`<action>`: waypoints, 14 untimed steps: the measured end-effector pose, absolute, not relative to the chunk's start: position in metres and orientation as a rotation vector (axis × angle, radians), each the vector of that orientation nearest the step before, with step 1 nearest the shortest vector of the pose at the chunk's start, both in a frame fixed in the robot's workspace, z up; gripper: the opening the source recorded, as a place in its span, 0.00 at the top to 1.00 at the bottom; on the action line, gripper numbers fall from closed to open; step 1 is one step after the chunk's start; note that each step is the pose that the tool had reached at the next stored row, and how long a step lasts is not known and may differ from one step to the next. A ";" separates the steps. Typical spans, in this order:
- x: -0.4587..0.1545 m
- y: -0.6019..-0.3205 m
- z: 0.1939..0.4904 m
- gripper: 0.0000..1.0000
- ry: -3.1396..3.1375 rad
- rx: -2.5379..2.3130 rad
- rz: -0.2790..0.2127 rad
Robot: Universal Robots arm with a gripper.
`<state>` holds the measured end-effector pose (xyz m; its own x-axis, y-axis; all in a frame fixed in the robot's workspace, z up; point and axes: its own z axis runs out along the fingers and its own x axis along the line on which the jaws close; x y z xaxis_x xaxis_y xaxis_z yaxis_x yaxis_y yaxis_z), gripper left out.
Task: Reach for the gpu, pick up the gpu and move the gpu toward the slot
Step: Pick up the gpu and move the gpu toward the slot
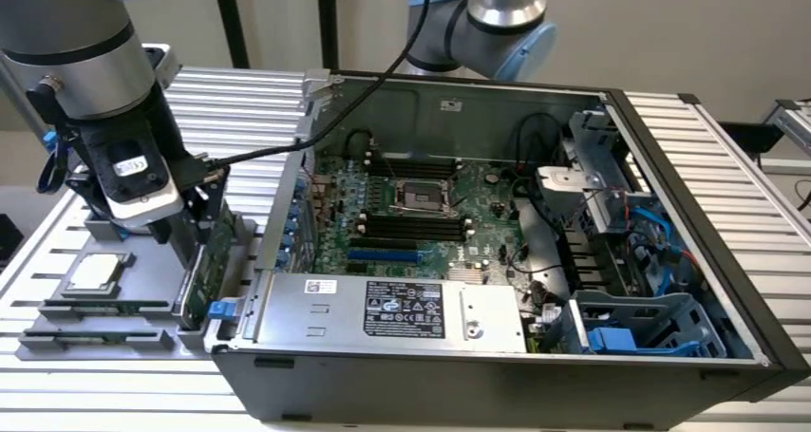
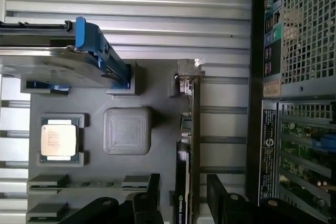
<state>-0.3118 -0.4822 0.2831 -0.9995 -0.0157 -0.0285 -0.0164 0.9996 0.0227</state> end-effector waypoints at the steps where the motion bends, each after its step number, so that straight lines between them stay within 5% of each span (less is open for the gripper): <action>1: -0.312 -0.483 0.282 0.52 3.111 -0.023 0.034; 14: -0.312 -0.487 0.260 0.52 3.097 -0.005 0.028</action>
